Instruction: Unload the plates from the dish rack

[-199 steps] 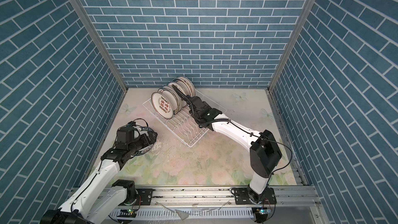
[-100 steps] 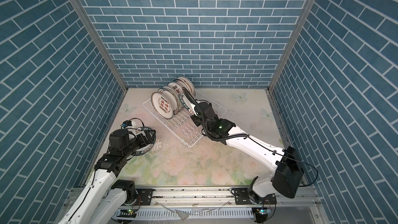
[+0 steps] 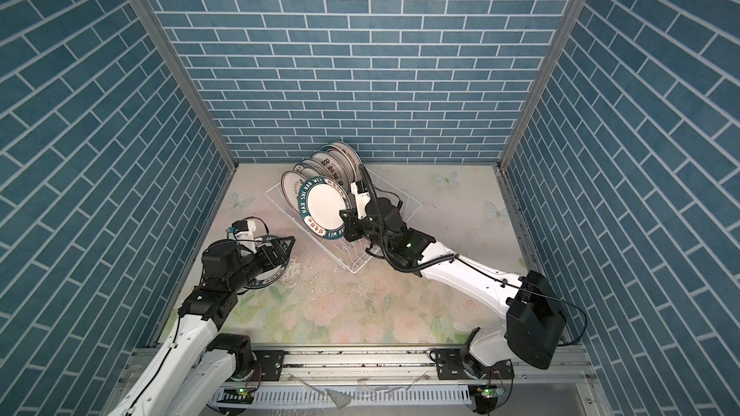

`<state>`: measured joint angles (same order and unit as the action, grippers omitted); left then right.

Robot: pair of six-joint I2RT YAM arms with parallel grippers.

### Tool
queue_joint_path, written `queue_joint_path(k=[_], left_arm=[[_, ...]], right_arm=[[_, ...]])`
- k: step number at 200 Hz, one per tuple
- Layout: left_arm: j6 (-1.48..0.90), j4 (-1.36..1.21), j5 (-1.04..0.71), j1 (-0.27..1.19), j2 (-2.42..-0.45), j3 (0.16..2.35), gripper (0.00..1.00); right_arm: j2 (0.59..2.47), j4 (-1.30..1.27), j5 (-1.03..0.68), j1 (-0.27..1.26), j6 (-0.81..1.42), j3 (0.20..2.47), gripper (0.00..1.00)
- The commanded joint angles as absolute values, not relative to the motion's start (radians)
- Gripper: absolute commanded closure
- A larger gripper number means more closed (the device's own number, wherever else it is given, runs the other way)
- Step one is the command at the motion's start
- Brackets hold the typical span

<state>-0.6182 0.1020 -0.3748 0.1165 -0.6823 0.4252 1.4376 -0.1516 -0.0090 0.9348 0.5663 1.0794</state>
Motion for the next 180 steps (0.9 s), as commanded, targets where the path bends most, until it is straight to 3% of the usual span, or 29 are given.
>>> queue_joint_path(k=[1, 48, 108, 180], left_arm=[[-0.63, 0.041, -0.414, 0.121, -0.677, 0.41, 0.01], [-0.649, 0.007, -0.435, 0.121, -0.664, 0.39, 0.02], [-0.68, -0.096, -0.479, 0.12, -0.688, 0.366, 0.08], [-0.72, -0.188, -0.545, 0.119, -0.692, 0.342, 0.41]], right_arm=[[1.467, -0.245, -0.144, 0.934, 0.735, 1.068, 1.0], [1.525, -0.271, -0.184, 0.932, 0.791, 1.07, 1.0], [1.596, -0.322, -0.367, 0.911, 0.927, 1.078, 1.0], [1.652, -0.424, -0.456, 0.906, 0.99, 1.074, 1.0]])
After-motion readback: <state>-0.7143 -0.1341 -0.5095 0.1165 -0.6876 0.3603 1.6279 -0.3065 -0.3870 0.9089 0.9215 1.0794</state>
